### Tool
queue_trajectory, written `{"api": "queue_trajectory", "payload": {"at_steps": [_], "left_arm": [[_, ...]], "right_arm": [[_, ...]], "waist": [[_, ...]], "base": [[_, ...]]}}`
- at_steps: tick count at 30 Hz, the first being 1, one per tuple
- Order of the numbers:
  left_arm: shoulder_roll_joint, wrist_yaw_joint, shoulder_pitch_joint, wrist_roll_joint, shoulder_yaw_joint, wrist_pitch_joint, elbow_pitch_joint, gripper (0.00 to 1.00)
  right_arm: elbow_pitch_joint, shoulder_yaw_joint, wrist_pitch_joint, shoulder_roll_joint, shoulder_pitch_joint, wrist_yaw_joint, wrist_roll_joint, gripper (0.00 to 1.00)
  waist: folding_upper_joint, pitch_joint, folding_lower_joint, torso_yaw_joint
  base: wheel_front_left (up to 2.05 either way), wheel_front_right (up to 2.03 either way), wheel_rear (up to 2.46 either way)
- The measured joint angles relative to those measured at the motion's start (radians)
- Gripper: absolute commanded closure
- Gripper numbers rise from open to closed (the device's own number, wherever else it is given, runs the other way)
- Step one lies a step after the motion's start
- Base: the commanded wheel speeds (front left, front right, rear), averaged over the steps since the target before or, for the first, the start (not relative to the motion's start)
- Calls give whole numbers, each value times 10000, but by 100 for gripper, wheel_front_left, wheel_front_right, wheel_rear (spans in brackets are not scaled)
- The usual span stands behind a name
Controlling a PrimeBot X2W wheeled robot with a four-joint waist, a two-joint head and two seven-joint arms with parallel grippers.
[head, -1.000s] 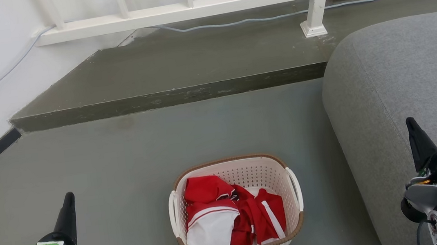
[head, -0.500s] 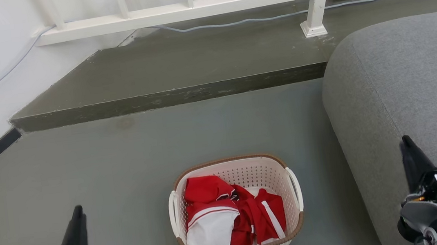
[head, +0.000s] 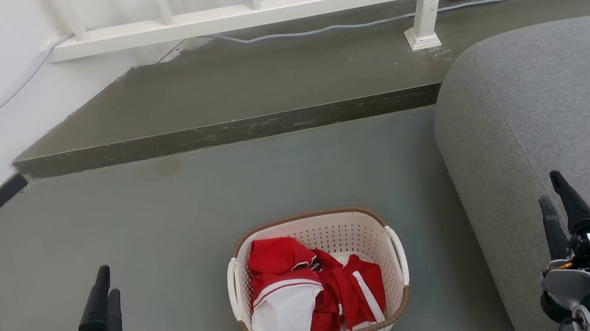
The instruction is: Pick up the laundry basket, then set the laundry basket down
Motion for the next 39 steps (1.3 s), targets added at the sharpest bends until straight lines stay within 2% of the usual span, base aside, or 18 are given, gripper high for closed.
{"api": "queue_trajectory", "payload": {"at_steps": [8, 21, 27, 39], "left_arm": [[56, 0, -202, 633, -153, -234, -198, 0], [504, 4, -518, 2642, -681, -809, -466, 0], [721, 232, -714, 3965, -991, -1041, -640, 0], [1011, 757, -905, 6334, -1578, -1396, -1062, 0]], "right_arm": [[-117, 157, -322, -236, -174, 0, -656, 0], [-391, 654, -794, -894, -422, 0, -2945, 0], [-533, 936, -1026, -1091, -512, -109, -4128, 0], [-903, 1521, -1409, -1406, -686, -533, -6479, 0]], "waist": [[0, 4, 0, -10], [0, 2, 0, -15], [0, -16, 0, -28], [0, -4, 0, -86]], "base": [[0, 0, 0], [0, 0, 0], [0, 0, 0], [0, 0, 0]]}}
